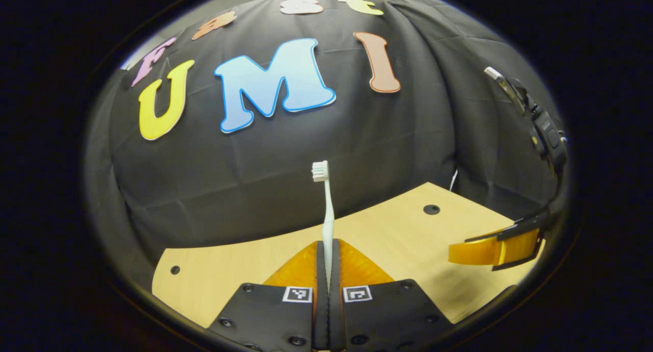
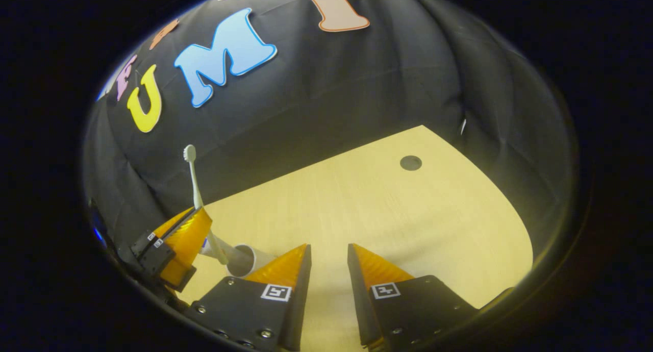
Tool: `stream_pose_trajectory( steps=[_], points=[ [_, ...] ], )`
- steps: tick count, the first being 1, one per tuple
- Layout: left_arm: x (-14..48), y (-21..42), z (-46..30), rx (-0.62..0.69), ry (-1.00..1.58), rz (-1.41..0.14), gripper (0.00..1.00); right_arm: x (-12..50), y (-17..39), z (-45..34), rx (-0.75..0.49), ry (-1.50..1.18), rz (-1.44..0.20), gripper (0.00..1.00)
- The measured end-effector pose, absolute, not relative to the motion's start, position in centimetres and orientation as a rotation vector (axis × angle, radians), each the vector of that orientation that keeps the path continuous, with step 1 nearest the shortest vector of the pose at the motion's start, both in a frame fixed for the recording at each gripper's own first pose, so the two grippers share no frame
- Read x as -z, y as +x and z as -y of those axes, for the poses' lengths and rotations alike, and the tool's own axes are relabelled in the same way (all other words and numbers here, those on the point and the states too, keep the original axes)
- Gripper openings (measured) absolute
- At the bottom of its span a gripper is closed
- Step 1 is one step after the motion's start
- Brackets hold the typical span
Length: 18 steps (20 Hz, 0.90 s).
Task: Put the toothbrush and toothpaste on the desktop into the cup, then pick up the cup and place it on the coaster on the desktop.
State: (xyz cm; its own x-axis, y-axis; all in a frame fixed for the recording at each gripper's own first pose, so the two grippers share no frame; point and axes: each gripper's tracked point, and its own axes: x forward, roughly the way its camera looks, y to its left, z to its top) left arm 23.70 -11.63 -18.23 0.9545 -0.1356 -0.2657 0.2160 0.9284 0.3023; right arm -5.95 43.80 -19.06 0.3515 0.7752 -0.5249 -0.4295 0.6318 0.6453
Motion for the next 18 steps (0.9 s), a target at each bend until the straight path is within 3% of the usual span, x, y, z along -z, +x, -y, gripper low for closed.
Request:
stream_pose_trajectory(
  steps=[18],
  points=[
    [22.7, 24.2, 9.6, 0.089, 0.27, -0.308, 0.11, 20.9, -6.5, -43.7, -0.83, 0.392, -0.966, 0.42]
  ],
)
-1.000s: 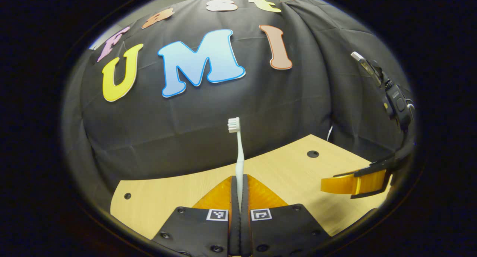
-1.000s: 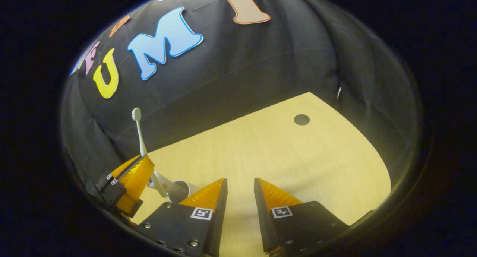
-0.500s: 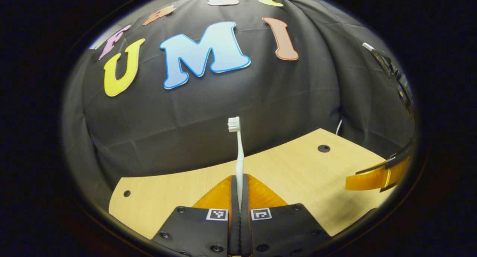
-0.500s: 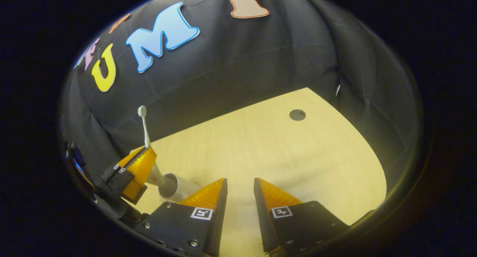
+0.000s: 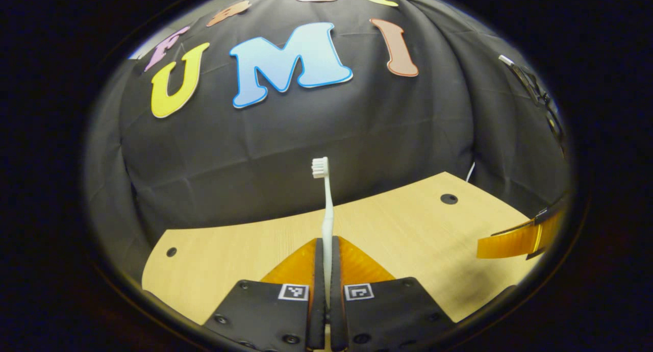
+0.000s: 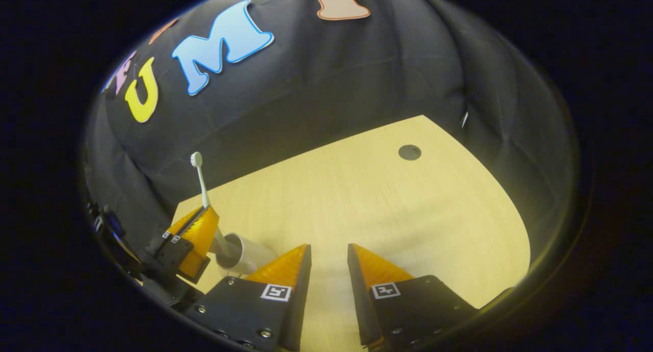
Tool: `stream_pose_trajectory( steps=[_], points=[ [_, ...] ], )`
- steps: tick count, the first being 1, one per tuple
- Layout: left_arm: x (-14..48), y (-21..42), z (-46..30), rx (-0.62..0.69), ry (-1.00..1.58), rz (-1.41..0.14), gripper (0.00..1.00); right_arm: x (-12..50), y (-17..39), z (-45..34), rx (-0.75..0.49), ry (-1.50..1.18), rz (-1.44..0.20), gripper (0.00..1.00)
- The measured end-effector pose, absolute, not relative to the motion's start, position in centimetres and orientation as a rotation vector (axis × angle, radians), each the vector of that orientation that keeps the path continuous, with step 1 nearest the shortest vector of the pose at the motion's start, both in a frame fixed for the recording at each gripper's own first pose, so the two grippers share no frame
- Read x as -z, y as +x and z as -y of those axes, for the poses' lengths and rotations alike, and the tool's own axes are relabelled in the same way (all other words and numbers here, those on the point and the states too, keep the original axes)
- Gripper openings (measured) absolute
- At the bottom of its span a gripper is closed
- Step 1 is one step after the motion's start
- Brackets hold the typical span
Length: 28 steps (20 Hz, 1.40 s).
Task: Put the toothbrush and toothpaste on the desktop into the cup, then pick up the cup and place it on the coaster on the desktop.
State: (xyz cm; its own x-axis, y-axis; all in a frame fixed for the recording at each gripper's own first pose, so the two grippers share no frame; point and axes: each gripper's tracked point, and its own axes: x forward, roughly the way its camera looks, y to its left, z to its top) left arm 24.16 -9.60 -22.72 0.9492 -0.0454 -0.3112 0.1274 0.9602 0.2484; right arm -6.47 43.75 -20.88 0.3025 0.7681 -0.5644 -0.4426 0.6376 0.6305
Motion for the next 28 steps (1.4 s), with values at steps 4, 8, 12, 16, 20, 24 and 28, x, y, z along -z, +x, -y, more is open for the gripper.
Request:
stream_pose_trajectory(
  steps=[4, 8, 12, 16, 20, 24, 28],
  points=[
    [22.8, 23.7, 9.5, 0.087, 0.255, -0.317, 0.14, 20.7, -6.5, -43.7, -0.837, 0.388, -0.962, 0.42],
    [22.7, 23.1, 9.1, 0.085, 0.225, -0.317, 0.16, 20.6, -7.0, -43.8, -0.85, 0.384, -0.962, 0.42],
    [22.4, 22.6, 9.0, 0.071, 0.222, -0.316, 0.23, 20.3, -7.4, -43.9, -0.863, 0.382, -0.956, 0.42],
    [22.3, 22.0, 8.8, 0.066, 0.219, -0.318, 0.23, 19.7, -7.6, -43.9, -0.869, 0.389, -0.948, 0.42],
    [21.4, 21.3, 8.5, 0.06, 0.209, -0.308, 0.23, 19.3, -8.2, -44.0, -0.888, 0.384, -0.944, 0.42],
    [19.3, 19.8, 7.5, 0.041, 0.21, -0.278, 0.23, 18.7, -9.0, -44.3, -0.925, 0.359, -0.929, 0.48],
    [17.2, 18.1, 6.3, 0.025, 0.23, -0.249, 0.22, 18.1, -10.0, -45.0, -0.967, 0.35, -0.926, 0.48]
  ],
)
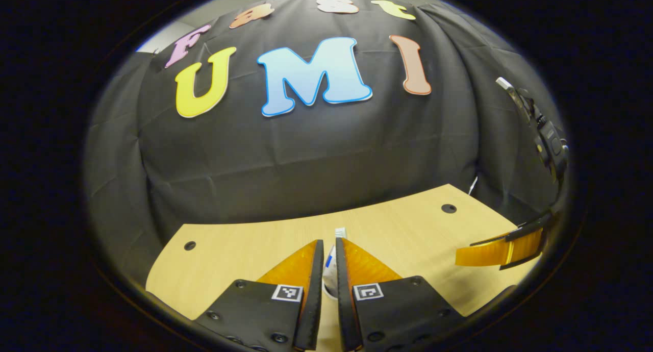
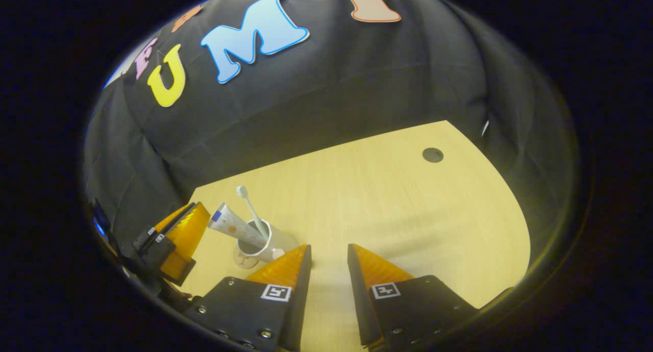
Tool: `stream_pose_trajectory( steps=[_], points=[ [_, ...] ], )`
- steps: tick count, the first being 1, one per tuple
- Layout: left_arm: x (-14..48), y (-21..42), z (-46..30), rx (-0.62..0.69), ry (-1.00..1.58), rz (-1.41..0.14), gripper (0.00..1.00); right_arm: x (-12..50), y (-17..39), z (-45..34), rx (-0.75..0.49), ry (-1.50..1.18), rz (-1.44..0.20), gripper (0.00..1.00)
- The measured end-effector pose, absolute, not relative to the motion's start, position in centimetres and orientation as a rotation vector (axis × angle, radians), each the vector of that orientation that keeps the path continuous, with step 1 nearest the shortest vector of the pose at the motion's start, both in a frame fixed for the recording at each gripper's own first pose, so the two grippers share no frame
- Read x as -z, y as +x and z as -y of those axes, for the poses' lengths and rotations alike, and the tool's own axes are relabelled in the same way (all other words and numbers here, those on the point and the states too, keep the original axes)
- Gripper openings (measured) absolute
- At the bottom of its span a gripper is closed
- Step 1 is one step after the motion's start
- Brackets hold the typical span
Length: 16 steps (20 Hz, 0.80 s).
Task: Put the toothbrush and toothpaste on the desktop into the cup, then pick up the cup and place it on the coaster on the desktop.
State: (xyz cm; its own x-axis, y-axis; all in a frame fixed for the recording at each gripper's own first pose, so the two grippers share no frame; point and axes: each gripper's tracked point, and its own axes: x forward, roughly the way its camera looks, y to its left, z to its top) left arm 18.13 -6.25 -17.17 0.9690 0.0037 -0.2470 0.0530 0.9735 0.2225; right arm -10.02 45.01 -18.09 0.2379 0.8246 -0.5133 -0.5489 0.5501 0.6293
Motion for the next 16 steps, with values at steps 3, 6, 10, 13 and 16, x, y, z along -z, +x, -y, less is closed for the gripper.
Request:
stream_pose_trajectory(
  steps=[3, 6, 10, 13, 16],
  points=[
    [16.2, 16.4, 5.0, 0.001, 0.216, -0.241, 0.24, 17.5, -10.7, -45.4, -0.991, 0.338, -0.915, 0.42],
    [15.3, 14.3, 3.6, -0.026, 0.193, -0.237, 0.24, 16.9, -11.3, -45.9, -1.018, 0.323, -0.907, 0.42],
    [14.3, 11.5, 1.4, -0.071, 0.173, -0.234, 0.27, 16.2, -12.6, -46.6, -1.063, 0.302, -0.912, 0.51],
    [13.8, 9.5, -0.3, -0.1, 0.159, -0.234, 0.32, 16.0, -13.2, -47.1, -1.096, 0.251, -0.891, 0.55],
    [13.3, 8.2, -1.5, -0.117, 0.149, -0.231, 0.4, 15.7, -13.5, -47.7, -1.136, 0.185, -0.868, 0.55]
  ],
)
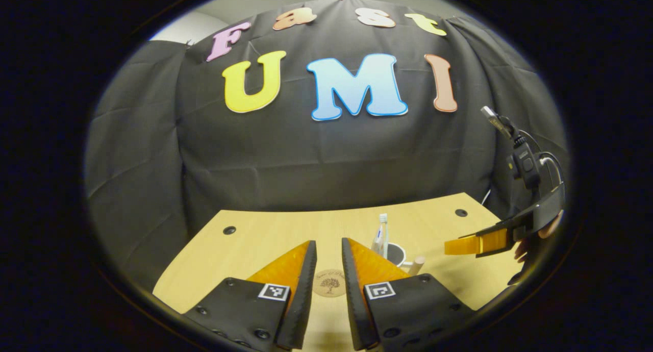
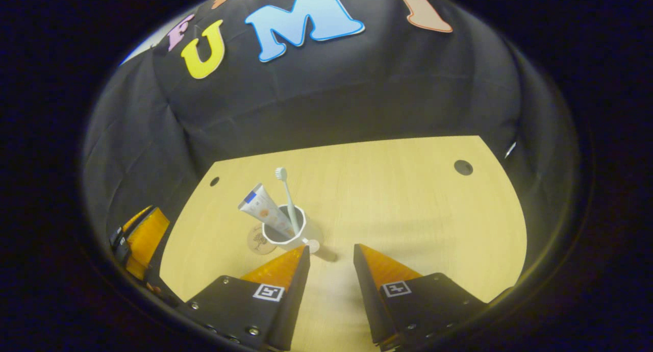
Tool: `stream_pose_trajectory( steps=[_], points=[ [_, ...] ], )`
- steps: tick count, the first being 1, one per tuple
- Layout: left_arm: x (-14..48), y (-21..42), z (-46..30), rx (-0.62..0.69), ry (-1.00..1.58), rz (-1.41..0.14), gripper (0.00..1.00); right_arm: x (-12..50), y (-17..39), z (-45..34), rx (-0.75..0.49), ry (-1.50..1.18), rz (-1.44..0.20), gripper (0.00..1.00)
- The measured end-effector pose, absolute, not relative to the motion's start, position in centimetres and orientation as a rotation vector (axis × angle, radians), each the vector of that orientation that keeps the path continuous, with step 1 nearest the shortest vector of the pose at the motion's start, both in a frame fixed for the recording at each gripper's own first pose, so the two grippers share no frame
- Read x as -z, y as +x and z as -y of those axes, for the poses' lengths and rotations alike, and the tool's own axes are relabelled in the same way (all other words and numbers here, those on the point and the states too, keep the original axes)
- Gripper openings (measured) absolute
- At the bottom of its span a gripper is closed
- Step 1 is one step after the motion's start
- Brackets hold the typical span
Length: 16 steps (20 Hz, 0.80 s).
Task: Put the toothbrush and toothpaste on the desktop into the cup, then pick up the cup and place it on the coaster on the desktop.
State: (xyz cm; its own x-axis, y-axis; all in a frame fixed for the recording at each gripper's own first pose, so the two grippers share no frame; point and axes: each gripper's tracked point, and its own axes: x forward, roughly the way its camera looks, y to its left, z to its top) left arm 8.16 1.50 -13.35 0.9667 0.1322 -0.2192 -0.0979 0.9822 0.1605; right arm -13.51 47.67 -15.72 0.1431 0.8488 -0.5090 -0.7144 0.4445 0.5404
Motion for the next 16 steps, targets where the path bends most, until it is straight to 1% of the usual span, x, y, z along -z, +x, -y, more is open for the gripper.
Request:
stream_pose_trajectory(
  steps=[1, 2, 3, 4, 5, 8, 9, 10, 11, 12, 16],
  points=[
    [13.3, 7.7, -1.8, -0.12, 0.145, -0.233, 0.43, 15.7, -13.4, -47.7, -1.142, 0.15, -0.857, 0.55],
    [13.4, 7.5, -2.0, -0.121, 0.14, -0.236, 0.47, 15.3, -13.9, -48.2, -1.183, 0.136, -0.852, 0.57],
    [13.5, 7.2, -2.1, -0.118, 0.133, -0.242, 0.48, 15.2, -14.1, -48.4, -1.201, 0.11, -0.846, 0.87],
    [13.7, 7.0, -2.2, -0.118, 0.128, -0.25, 0.47, 15.0, -14.2, -48.3, -1.215, 0.079, -0.833, 0.95],
    [13.8, 6.7, -2.4, -0.115, 0.121, -0.253, 0.48, 15.2, -14.3, -48.9, -1.228, 0.048, -0.818, 0.95],
    [13.6, 6.1, -2.6, -0.11, 0.113, -0.255, 0.88, 15.7, -14.7, -49.4, -1.281, -0.087, -0.761, 0.95],
    [13.7, 5.9, -2.6, -0.11, 0.112, -0.256, 0.88, 16.0, -14.9, -49.6, -1.302, -0.142, -0.74, 0.95],
    [13.6, 5.8, -2.8, -0.11, 0.114, -0.257, 0.89, 16.2, -15.1, -49.8, -1.326, -0.19, -0.729, 0.91],
    [13.6, 5.7, -3.0, -0.111, 0.115, -0.259, 0.92, 16.5, -15.4, -50.1, -1.349, -0.227, -0.725, 0.95],
    [13.7, 5.6, -3.1, -0.113, 0.115, -0.262, 0.96, 16.8, -15.6, -50.3, -1.369, -0.255, -0.727, 0.95],
    [13.8, 4.9, -3.7, -0.116, 0.109, -0.272, 0.96, 17.1, -16.1, -50.6, -1.424, -0.362, -0.724, 0.94]
  ],
)
